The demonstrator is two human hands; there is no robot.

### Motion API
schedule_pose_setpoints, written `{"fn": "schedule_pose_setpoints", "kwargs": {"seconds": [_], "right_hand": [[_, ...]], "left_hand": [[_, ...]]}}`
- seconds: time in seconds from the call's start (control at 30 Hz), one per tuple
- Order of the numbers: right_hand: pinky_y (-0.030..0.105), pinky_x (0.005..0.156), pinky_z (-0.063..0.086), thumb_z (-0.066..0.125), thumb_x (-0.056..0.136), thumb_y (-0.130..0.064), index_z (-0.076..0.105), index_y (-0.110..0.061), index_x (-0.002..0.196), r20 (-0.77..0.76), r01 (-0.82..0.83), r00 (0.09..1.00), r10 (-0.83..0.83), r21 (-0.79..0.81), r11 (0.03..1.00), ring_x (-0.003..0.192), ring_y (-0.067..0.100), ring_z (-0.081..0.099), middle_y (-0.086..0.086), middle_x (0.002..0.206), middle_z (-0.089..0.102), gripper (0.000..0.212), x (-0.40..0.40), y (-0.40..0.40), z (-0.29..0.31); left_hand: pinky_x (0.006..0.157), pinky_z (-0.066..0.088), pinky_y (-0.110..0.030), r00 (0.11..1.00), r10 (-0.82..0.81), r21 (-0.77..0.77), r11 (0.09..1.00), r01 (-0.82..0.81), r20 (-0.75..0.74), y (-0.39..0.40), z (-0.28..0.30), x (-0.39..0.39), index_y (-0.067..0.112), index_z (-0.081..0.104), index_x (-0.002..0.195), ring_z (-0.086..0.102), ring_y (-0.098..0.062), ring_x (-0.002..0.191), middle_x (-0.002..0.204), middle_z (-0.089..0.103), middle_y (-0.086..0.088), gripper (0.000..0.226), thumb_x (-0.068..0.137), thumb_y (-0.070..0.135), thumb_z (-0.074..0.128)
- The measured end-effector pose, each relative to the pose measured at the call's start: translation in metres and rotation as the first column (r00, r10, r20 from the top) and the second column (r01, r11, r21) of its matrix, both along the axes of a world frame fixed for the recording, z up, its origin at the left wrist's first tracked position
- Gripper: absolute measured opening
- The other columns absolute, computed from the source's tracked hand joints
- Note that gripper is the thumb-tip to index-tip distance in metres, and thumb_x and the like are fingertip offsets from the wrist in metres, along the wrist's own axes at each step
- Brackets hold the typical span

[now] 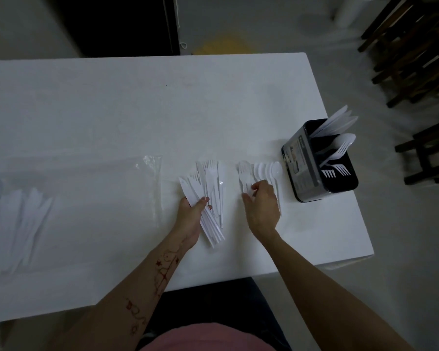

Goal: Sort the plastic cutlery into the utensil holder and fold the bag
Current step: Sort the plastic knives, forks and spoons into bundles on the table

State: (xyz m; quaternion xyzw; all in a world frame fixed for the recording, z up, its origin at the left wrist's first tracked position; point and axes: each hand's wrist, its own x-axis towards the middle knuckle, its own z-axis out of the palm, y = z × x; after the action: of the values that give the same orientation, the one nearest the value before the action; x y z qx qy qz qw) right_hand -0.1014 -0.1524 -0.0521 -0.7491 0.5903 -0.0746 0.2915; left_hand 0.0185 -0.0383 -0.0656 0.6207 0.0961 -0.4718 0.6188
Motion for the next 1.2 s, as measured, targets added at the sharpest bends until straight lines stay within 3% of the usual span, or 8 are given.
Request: {"fn": "schedule_pose_setpoints", "kwargs": {"seconds": [0.17,0.27,0.4,0.53,0.7,0.87,1.07,1.2], "right_hand": [[0.031,0.073,0.053,0.06,0.095,-0.039,0.061,-0.016,0.099,-0.047,-0.223,0.973,0.227,0.092,0.971,0.078,0.013,0.059,-0.003,0.092,0.061,0.023,0.017,0.021,-0.008],[0.031,0.075,0.052,0.063,0.093,-0.038,0.061,-0.016,0.1,-0.008,-0.161,0.986,0.165,0.182,0.97,0.081,0.016,0.063,-0.003,0.09,0.062,0.024,0.024,0.024,-0.012],[0.029,0.072,0.047,0.062,0.095,-0.031,0.064,-0.014,0.103,-0.003,-0.119,0.992,0.125,0.283,0.952,0.082,0.017,0.062,-0.004,0.088,0.061,0.019,0.024,0.016,-0.009],[0.031,0.072,0.05,0.059,0.096,-0.029,0.064,-0.012,0.103,-0.009,-0.106,0.993,0.114,0.302,0.947,0.081,0.017,0.062,0.0,0.093,0.066,0.019,0.021,0.01,-0.01],[0.032,0.074,0.057,0.058,0.097,-0.025,0.061,-0.014,0.097,0.261,-0.115,0.965,0.024,0.34,0.933,0.078,0.019,0.068,0.002,0.089,0.07,0.012,0.007,0.011,-0.003],[0.02,0.071,0.055,0.063,0.094,-0.014,0.067,-0.014,0.092,0.43,-0.359,0.886,0.174,0.398,0.844,0.072,0.006,0.065,-0.002,0.086,0.071,0.005,0.0,0.018,0.006],[0.008,0.056,0.045,0.064,0.095,-0.015,0.069,-0.013,0.09,0.445,-0.372,0.881,0.163,0.438,0.818,0.063,-0.002,0.062,-0.006,0.078,0.068,0.007,0.002,0.019,0.011],[0.021,0.068,0.054,0.063,0.095,-0.024,0.067,-0.012,0.093,0.29,-0.228,0.947,0.141,0.294,0.928,0.07,0.01,0.066,-0.002,0.08,0.069,0.012,0.007,0.016,-0.001]], "left_hand": [[0.073,0.051,-0.028,0.999,0.015,0.0,1.0,-0.015,-0.037,0.0,0.003,0.001,0.004,0.057,0.116,0.063,-0.02,0.087,0.099,0.065,-0.005,0.023,0.093,0.008,0.057],[0.07,0.051,-0.029,0.998,0.024,0.001,1.0,-0.024,-0.053,0.0,0.007,0.003,0.007,0.057,0.115,0.063,-0.02,0.086,0.097,0.065,-0.005,0.023,0.092,0.009,0.057],[0.076,0.052,-0.032,1.0,-0.009,-0.023,1.0,0.009,-0.007,0.001,0.004,0.003,0.004,0.058,0.121,0.064,-0.028,0.1,0.112,0.067,-0.012,0.031,0.091,0.009,0.061],[0.076,0.052,-0.03,1.0,-0.016,-0.01,1.0,0.016,0.002,0.0,0.006,0.002,0.005,0.058,0.119,0.063,-0.021,0.087,0.108,0.066,-0.011,0.028,0.091,0.008,0.061],[0.073,0.051,-0.029,1.0,-0.007,-0.012,1.0,0.007,0.008,-0.005,0.007,0.003,0.006,0.058,0.119,0.061,-0.018,0.084,0.101,0.065,-0.007,0.028,0.091,0.008,0.062],[0.073,0.055,-0.033,0.998,0.018,-0.087,0.996,-0.024,-0.064,-0.011,0.014,0.005,0.012,0.063,0.114,0.068,-0.023,0.093,0.101,0.071,-0.007,0.026,0.089,0.018,0.065],[0.074,0.055,-0.036,1.0,0.013,-0.033,0.999,-0.014,-0.011,-0.01,0.011,0.008,0.002,0.056,0.12,0.066,-0.028,0.092,0.103,0.067,-0.014,0.034,0.088,0.007,0.065],[0.088,0.053,-0.042,0.999,0.034,-0.003,0.999,-0.034,0.008,-0.007,0.006,0.011,0.002,0.055,0.123,0.064,-0.032,0.105,0.116,0.066,-0.017,0.038,0.087,0.005,0.065]]}}
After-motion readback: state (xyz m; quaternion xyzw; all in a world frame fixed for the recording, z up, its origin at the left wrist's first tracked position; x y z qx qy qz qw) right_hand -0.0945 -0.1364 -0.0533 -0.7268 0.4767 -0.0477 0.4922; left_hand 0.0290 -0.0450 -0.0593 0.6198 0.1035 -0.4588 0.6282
